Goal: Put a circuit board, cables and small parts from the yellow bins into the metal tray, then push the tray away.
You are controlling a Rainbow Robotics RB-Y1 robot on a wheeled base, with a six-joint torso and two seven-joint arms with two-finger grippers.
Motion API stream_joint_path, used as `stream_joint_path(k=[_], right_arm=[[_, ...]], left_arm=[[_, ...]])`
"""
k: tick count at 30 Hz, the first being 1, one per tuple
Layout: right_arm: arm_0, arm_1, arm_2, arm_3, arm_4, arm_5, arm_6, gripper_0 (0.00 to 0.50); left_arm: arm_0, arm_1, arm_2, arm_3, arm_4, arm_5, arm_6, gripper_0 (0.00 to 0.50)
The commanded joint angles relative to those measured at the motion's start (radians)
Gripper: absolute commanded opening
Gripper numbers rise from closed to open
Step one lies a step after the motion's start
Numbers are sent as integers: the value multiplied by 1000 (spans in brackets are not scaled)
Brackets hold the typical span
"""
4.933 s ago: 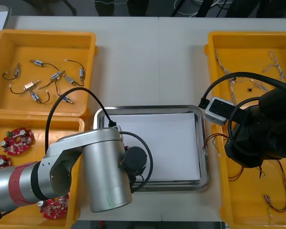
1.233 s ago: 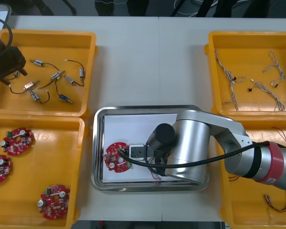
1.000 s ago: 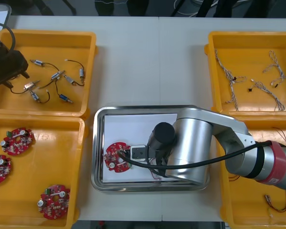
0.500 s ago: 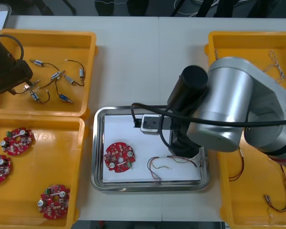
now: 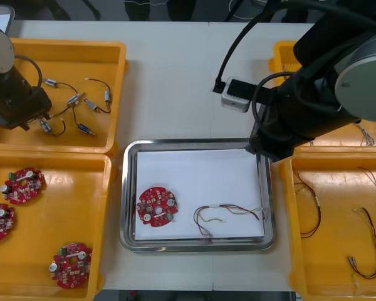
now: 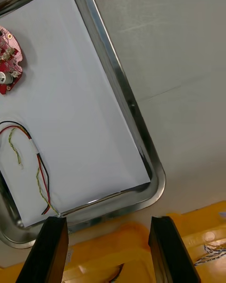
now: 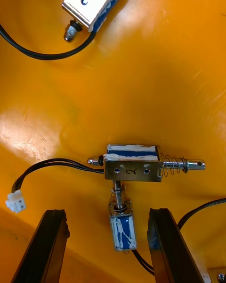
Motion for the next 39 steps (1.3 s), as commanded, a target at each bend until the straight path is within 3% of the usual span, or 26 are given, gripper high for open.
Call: stream_joint_path(k=[1, 9, 17, 28, 34, 35, 36, 37, 39], right_arm=[[-8, -59, -97, -33, 2, 3, -45, 500], [-8, -116, -172, 2, 38, 3, -66, 500], [-10, -153, -292, 166, 51, 3, -71, 500], [-10, -188, -379, 326, 190, 3, -62, 500], [-10, -188, -416, 402, 203, 3, -54, 500], [-10, -188, -419, 412, 205, 3, -52, 500], [-10, -188, -425, 428, 206, 3, -51, 500], [-10, -188, -428, 447, 209, 3, -51, 500], [-10, -188, -430, 473, 216, 3, -48, 500]], left_arm=[[-34, -21, -13, -2, -6, -11, -28, 500], [-12, -27, -13, -4, -5, -31, -31, 500], [17, -27, -13, -4, -5, -57, -37, 500], [40, -27, -13, -2, -3, -57, -38, 500], [46, -27, -14, -4, 0, -57, -35, 500], [46, -27, -13, -2, 0, -57, -35, 473], [47, -27, -13, -4, 0, -57, -35, 322], [49, -28, -13, -4, 0, -58, -37, 0], [49, -27, -13, -2, 1, -60, -35, 0]])
